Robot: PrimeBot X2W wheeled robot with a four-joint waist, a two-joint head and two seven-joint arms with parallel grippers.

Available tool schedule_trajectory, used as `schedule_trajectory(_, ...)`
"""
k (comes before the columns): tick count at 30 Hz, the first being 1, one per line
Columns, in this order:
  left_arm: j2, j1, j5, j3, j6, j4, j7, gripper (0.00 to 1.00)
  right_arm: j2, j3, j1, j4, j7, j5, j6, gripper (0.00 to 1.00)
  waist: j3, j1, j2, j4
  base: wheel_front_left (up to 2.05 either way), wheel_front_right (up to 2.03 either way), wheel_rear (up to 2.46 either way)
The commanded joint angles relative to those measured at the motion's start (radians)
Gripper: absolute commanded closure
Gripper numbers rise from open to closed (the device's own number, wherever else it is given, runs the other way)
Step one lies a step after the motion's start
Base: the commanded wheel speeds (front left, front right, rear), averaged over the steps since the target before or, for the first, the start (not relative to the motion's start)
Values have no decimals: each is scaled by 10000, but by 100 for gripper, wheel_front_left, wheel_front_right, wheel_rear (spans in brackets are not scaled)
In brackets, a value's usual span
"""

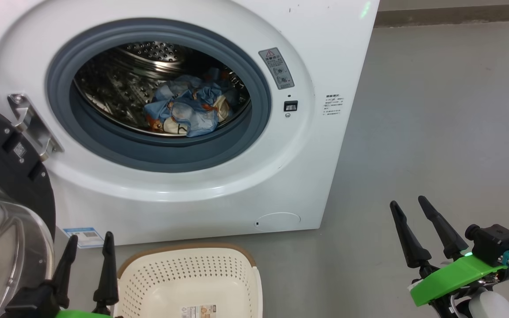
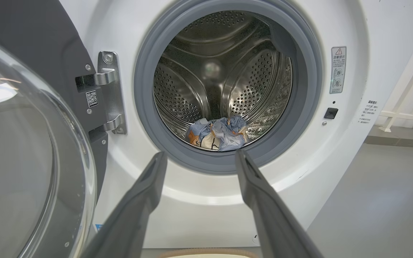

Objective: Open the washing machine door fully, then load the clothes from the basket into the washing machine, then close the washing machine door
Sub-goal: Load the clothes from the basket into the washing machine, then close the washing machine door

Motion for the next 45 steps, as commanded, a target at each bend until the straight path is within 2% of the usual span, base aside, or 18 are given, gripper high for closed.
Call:
schedule_trajectory(1, 139, -167, 38, 429, 47, -280, -114, 0, -182, 119, 15, -199, -49, -16, 16, 0, -31, 0, 0, 26, 0, 0, 0)
schedule_trajectory(37, -404, -115, 456, 1031, -504, -67, -123, 0, -273, 186, -56, -186, -49, -48, 16, 0, -72, 0, 0, 66, 0, 0, 0)
schedule_trajectory(45, -497, -90, 570, 1134, -525, -75, -124, 0, -268, 185, -62, -173, -49, -65, 16, 0, -86, 0, 0, 81, -72, 72, 0)
